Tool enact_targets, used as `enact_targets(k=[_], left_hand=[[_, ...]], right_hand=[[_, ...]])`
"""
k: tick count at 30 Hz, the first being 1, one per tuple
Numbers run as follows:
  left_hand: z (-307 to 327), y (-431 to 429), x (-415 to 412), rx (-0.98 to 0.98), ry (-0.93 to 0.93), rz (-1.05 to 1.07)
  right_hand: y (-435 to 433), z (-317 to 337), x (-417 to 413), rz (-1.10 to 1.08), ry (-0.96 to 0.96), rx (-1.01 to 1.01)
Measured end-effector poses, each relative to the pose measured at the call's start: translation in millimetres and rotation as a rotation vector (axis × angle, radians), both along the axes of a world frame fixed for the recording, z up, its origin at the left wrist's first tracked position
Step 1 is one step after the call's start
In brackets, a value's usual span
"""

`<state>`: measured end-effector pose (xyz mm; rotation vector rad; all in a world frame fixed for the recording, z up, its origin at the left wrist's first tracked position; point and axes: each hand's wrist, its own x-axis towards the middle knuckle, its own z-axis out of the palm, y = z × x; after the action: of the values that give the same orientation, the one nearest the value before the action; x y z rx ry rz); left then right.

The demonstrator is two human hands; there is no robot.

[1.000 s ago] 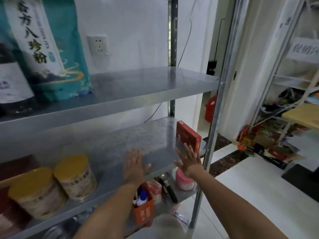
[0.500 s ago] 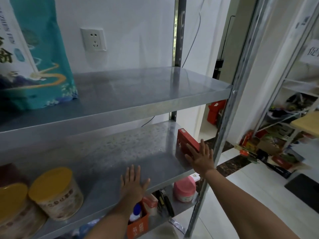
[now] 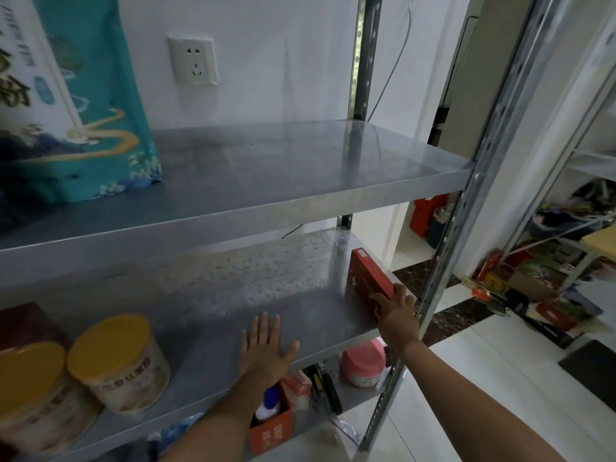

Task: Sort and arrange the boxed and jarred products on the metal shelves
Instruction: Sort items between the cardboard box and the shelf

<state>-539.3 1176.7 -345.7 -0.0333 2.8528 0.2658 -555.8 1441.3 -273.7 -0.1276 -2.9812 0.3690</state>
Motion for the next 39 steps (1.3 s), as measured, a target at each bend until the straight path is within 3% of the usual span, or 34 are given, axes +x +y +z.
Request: enact_targets(k=[4,7,9,11,13,19,23,27,31,34,39], left_hand=[[19,-5,4,0.061,-0.114,-0.061],[24,6,19,0.101,-0.111,-0.104],[26,23,36,0.128,-0.105,-0.171],[29,43,53,0.228,-0.072,-0.235],[33,62,67,0.388,0.033,-0.256],[57,89,83,0.437,0.382,-0.333],[74,89,90,0.425,0.557,-0.399],[89,94,98,0.578,0.582,-0.304],[105,98,108,0.82,0.446,-0.137],[119,98,115,1.035,0.331,-0.034],[141,95,125,1.296,0.2,0.091]], right_hand=[[-7,1,17,0.041,-0.029,0.019],[-8,3,25,0.028,-0.019,-0.173],[-14,4,32,-0.081,-0.012,-0.503],[-21,4,43,-0.24,-0.047,-1.028],[-25,4,58,-0.295,-0.147,-1.425],[-21,13,96,-0.227,-0.31,-1.811],[-4,21,116,-0.129,-0.374,-1.765],[16,28,132,0.037,-0.35,-1.57],[29,32,141,0.185,-0.286,-1.292],[36,31,141,0.166,-0.177,-1.085],[46,31,143,0.126,-0.156,-1.146]])
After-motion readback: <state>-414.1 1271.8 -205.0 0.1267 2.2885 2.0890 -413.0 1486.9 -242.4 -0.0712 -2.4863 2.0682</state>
